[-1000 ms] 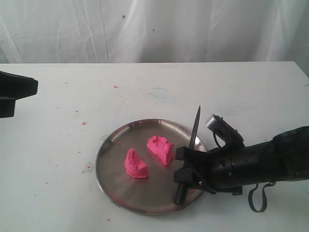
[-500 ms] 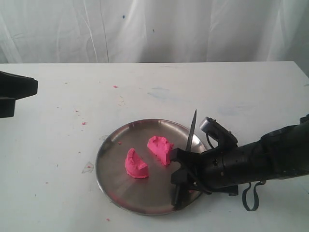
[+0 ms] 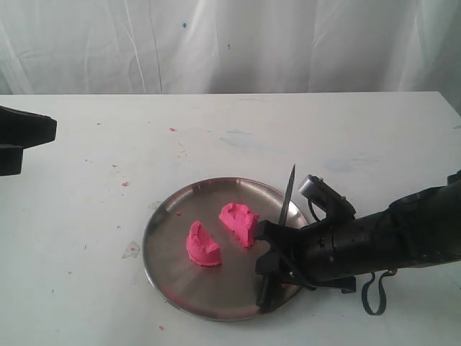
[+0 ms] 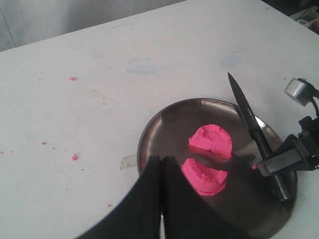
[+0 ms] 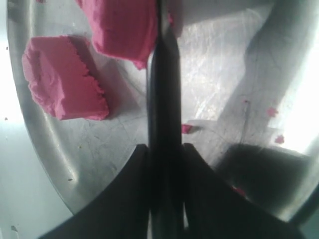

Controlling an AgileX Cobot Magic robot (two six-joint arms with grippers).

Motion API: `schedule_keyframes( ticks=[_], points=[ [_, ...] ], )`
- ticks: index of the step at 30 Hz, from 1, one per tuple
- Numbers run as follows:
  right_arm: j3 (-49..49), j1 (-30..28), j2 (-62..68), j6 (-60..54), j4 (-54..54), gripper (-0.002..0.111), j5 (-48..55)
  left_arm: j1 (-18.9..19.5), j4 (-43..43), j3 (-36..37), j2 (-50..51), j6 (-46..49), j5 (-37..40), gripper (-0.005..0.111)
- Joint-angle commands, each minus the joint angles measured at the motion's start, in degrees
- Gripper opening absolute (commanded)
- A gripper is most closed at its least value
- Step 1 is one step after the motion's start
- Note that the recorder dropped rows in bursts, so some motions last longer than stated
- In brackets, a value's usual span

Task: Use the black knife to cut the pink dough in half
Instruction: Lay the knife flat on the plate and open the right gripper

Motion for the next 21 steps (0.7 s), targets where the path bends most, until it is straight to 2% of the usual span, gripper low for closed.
schedule_keyframes(
  ticks=[1, 7, 14, 21],
  points=[
    [0.03, 0.03, 0.13, 0.01, -0.3, 0.023, -0.63, -0.37, -0.96, 0.27, -0.38, -0.36, 0.41, 0.0],
    [0.03, 0.03, 0.13, 0.67, -0.3, 0.033, -0.41, -0.37, -0.96, 0.27, -0.38, -0.36, 0.41, 0.0],
    [0.12, 0.03, -1.71, 0.67, -0.3, 0.034, -0.16, -0.37, -0.96, 0.27, -0.38, -0.36, 0.41, 0.0],
    [1.75, 0.03, -9.36, -2.14, -0.3, 0.034, -1.83, -0.37, -0.96, 0.27, -0.38, -0.36, 0.41, 0.0]
  ],
)
